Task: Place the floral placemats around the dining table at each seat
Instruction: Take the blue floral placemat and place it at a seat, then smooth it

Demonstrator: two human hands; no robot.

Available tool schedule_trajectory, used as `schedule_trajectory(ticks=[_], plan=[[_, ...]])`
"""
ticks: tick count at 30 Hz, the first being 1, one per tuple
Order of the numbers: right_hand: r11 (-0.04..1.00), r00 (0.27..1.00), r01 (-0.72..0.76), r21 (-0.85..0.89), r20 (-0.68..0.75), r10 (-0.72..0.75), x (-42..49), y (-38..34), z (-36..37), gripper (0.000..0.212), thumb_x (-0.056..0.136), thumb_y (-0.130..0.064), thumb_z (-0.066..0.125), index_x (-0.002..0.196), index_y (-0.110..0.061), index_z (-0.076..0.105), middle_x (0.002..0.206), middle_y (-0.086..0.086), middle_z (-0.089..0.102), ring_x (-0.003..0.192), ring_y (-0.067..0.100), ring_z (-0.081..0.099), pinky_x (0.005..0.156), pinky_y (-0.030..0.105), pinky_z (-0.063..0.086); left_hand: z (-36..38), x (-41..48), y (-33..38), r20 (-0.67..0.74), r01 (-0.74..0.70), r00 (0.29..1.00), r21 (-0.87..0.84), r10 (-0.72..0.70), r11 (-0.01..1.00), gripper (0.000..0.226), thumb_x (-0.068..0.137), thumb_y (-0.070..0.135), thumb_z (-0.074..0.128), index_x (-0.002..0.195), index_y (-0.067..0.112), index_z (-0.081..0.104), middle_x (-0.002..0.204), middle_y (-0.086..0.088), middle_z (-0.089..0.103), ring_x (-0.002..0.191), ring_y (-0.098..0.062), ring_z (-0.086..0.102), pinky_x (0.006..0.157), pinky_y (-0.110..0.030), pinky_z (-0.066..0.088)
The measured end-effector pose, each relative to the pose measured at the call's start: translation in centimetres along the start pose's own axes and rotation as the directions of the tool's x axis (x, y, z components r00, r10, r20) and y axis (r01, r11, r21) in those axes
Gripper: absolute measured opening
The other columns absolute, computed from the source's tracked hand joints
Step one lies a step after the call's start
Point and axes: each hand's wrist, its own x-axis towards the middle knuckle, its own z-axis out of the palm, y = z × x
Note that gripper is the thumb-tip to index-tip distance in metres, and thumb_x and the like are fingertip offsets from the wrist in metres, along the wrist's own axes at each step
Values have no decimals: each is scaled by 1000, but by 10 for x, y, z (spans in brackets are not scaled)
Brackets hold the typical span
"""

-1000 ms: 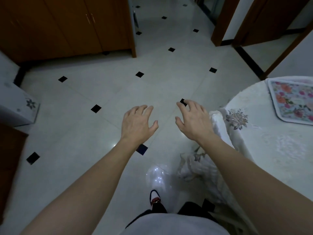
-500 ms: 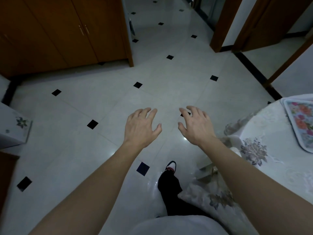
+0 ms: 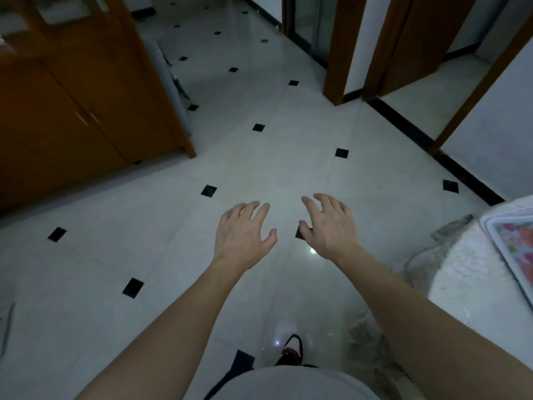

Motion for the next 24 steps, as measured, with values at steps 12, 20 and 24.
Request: schedule_trajectory(ticks=[12,20,24], plan=[[966,968,-251,-57,-30,249,89,98,-8,53,91,-40,59,137,-16,54,138,16,56,128,33,51,104,50,41,28,177,39,26,-226,973,-65,228,972,62,87,55,38,137,22,55,136,-4,60,122,-25,55,98,-43,46],[847,851,-524,-86,-103,516,161,173,-22,53,92,-42,55,139,-17,51,139,15,55,128,32,51,104,48,42,58,333,96,52,-494,861,-150,505,857,65,86,56,35,136,21,57,134,-4,62,121,-26,57,98,-43,46],[739,746,-665,-107,-130,653,185,200,-39,54,92,-44,55,139,-18,51,139,14,55,128,32,52,103,47,42,63,403,131,55,-616,769,-202,637,761,63,86,55,37,134,20,58,132,-5,63,119,-27,58,97,-44,47]])
